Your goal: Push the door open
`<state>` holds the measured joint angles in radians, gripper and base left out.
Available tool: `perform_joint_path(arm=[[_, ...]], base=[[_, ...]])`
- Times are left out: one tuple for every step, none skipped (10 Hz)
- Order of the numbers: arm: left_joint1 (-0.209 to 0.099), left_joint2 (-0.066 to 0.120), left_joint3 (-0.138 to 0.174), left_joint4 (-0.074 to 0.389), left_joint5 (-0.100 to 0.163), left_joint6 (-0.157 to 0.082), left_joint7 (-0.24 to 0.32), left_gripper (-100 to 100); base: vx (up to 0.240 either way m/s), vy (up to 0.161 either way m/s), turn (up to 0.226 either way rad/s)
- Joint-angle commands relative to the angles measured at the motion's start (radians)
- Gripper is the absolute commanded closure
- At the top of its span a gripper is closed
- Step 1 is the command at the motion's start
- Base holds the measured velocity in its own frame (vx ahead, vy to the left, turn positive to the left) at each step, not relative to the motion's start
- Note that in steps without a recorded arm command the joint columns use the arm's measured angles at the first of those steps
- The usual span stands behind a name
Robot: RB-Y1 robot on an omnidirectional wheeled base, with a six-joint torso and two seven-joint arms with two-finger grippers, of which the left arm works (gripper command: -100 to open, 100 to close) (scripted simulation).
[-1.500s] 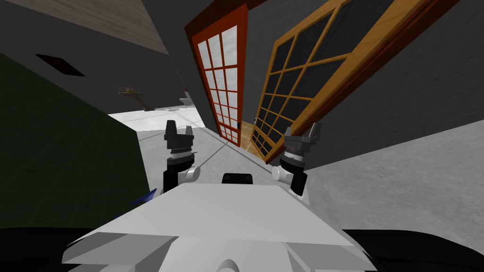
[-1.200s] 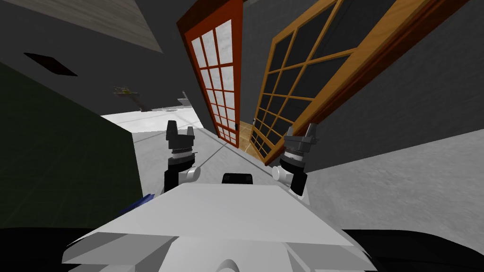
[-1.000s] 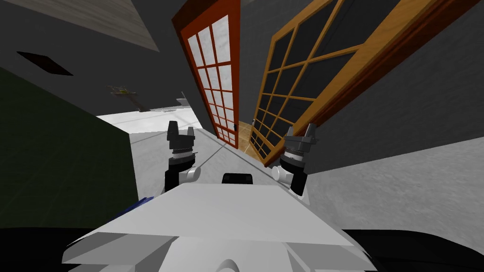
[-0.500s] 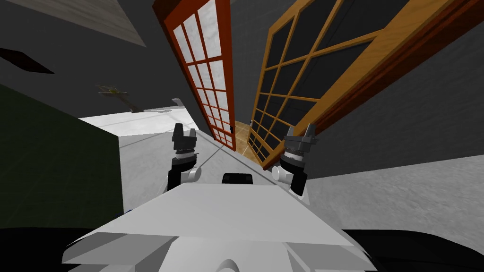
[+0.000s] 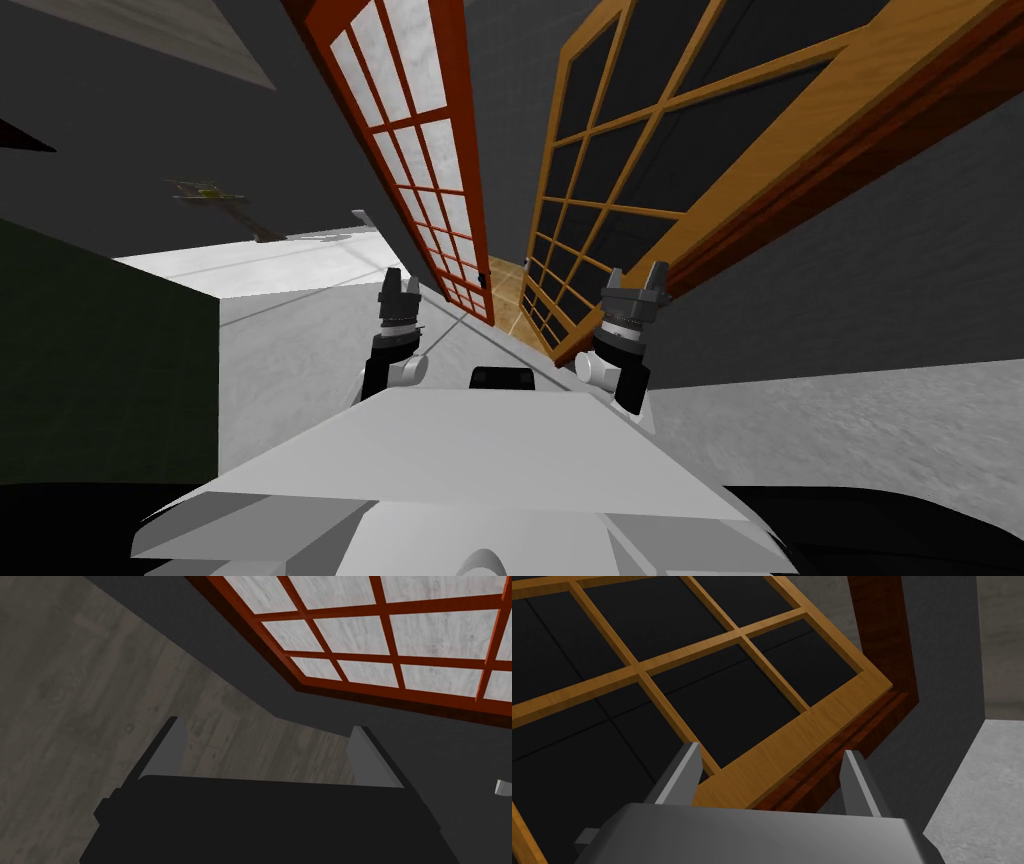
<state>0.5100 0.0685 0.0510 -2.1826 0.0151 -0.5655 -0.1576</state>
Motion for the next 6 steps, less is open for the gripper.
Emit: perform_joint_path(arm=[[-0.001,0.007,-0.008,0.027,-0.001,-0.011,-0.032,-100],[-0.003,0.013,-0.011,0.044,0.0,-0.017,-0.049,-100],[-0.004,0.018,-0.014,0.061,0.001,-0.023,-0.067,-100],[-0.006,0.024,-0.017,0.079,0.001,-0.03,-0.085,-100],[-0.007,0.03,-0.021,0.098,0.002,-0.037,-0.105,-100],[-0.008,0.033,-0.023,0.108,0.003,-0.04,-0.115,-100]], base=[[0.149,-0.036,-0.049],[0.145,-0.037,-0.075],[0.126,-0.017,-0.058],[0.13,-0.013,-0.061],[0.124,-0.014,-0.073],[0.09,-0.009,-0.042]])
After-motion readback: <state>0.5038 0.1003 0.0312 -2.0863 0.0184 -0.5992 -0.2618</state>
